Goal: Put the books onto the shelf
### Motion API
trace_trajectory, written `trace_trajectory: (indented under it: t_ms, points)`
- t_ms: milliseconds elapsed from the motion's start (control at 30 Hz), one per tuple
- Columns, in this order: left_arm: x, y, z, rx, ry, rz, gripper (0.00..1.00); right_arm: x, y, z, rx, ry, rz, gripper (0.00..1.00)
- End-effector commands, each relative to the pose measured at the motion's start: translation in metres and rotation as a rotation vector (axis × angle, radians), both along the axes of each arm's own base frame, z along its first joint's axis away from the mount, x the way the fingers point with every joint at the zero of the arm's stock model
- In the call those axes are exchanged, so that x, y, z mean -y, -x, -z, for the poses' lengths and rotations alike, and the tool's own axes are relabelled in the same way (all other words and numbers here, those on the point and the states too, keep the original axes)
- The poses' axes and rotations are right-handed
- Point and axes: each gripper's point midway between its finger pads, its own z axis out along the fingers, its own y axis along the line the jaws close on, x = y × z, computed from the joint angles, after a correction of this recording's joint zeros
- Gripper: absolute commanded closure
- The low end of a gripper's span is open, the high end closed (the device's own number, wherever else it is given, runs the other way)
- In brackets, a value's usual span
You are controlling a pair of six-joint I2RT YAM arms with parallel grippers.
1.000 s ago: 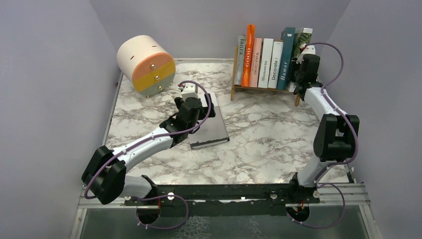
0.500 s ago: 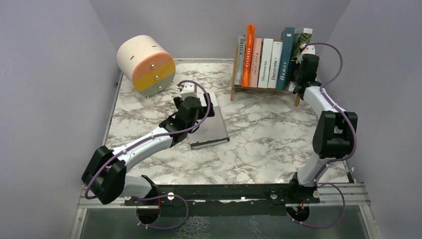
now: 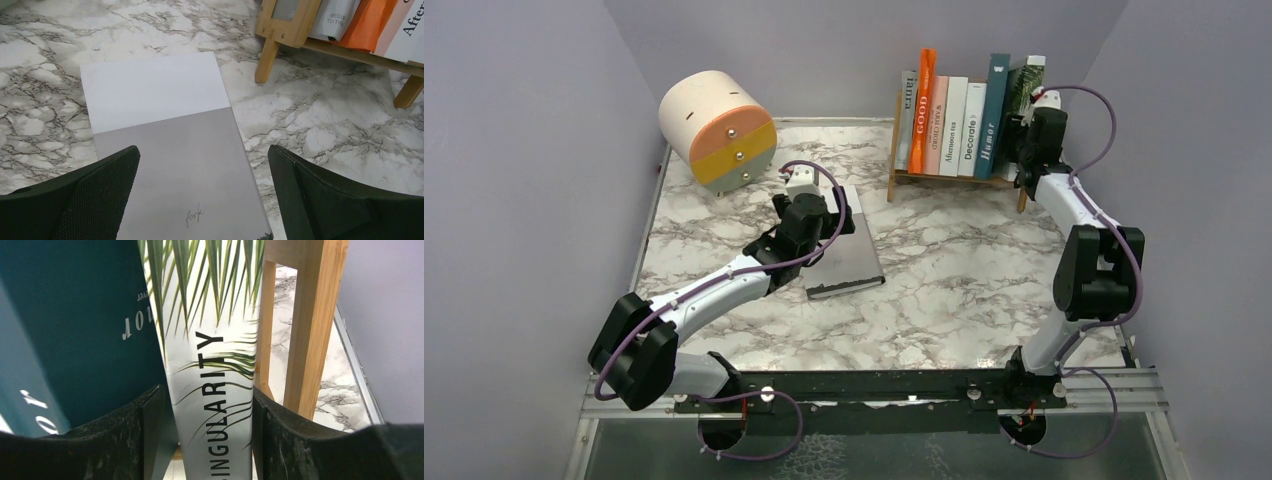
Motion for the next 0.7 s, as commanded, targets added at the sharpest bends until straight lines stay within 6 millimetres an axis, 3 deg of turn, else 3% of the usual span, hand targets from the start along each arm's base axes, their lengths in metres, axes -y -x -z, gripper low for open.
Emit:
trace_trajectory:
  t_ms: [0,200,533,667]
  points:
    - [0.005,-0.002,-0.011,0.026,0.025,0.024,0.02,-0.009,0.002,-0.048,0.103,-0.035,-0.015,0.41]
    - [0.003,-0.001,-0.011,0.025,0.028,0.019,0.02,-0.010,0.012,-0.071,0.139,-0.042,-0.020,0.39]
    - [-0.002,0.004,-0.011,0.028,0.033,0.013,0.02,-0.027,0.009,-0.069,0.129,-0.107,-0.088,0.39]
    - [-0.006,0.005,-0.012,0.033,0.034,0.004,0.02,-0.040,0.008,-0.070,0.128,-0.141,-0.153,0.34]
